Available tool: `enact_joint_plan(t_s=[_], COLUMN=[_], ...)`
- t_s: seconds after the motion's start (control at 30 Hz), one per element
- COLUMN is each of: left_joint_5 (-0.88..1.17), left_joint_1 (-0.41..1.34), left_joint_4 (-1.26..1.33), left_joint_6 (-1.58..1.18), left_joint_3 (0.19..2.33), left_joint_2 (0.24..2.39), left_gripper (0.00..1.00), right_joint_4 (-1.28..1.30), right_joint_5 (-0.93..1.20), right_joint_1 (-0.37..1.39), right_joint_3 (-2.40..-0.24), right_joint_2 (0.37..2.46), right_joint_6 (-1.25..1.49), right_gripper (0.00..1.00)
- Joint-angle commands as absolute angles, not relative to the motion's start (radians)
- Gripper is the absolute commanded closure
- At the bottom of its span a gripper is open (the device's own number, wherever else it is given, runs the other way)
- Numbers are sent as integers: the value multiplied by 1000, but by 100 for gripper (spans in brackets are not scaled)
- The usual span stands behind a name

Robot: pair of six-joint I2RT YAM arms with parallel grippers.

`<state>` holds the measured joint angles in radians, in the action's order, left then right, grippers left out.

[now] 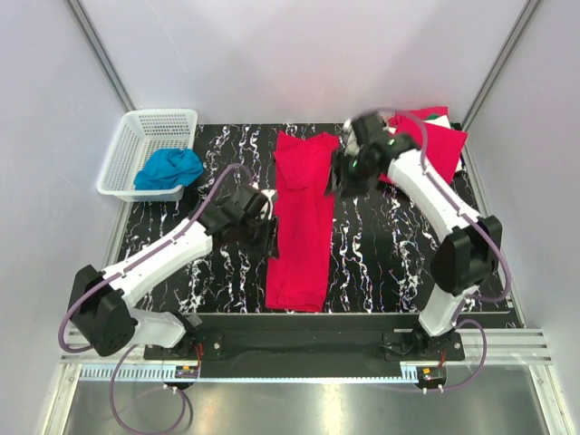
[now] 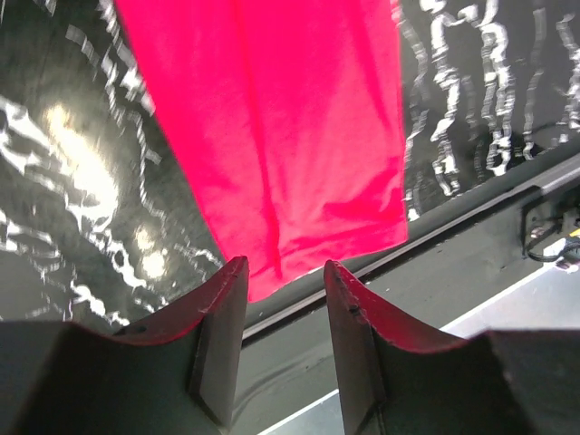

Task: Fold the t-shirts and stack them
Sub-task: Fold the tshirt

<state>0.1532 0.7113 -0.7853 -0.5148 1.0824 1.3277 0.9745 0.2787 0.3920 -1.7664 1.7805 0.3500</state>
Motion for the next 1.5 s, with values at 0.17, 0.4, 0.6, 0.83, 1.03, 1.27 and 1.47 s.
enact_joint_plan(t_s=[0.17, 0.4, 0.6, 0.83, 1.03, 1.27, 1.47], left_joint_5=[230, 336, 402, 498, 494, 488, 488], left_joint_1=[631, 607, 607, 604, 604, 604, 604], left_joint_4=[-746, -703, -669, -545, -456, -451, -462], left_joint_6=[-538, -545, -564, -638, -690, -686, -675], left_joint_3=[798, 749, 735, 643, 580, 572, 569], left_joint_2=[1168, 1163, 1200, 1193, 1200, 1204, 1210], left_gripper=[56, 54, 53, 52, 52, 52, 51], right_joint_4=[880, 937, 852, 681, 488, 348, 212], right_joint_5=[390, 416, 472, 541, 574, 581, 586], right_joint_1=[522, 566, 612, 615, 618, 618, 626], right_joint_3=[-1227, -1056, -922, -697, -542, -476, -384], right_joint_2=[1390, 1206, 1112, 985, 925, 960, 992], right_joint_6=[569, 690, 822, 914, 980, 986, 1040], right_gripper=[42, 42, 40, 38, 37, 37, 36])
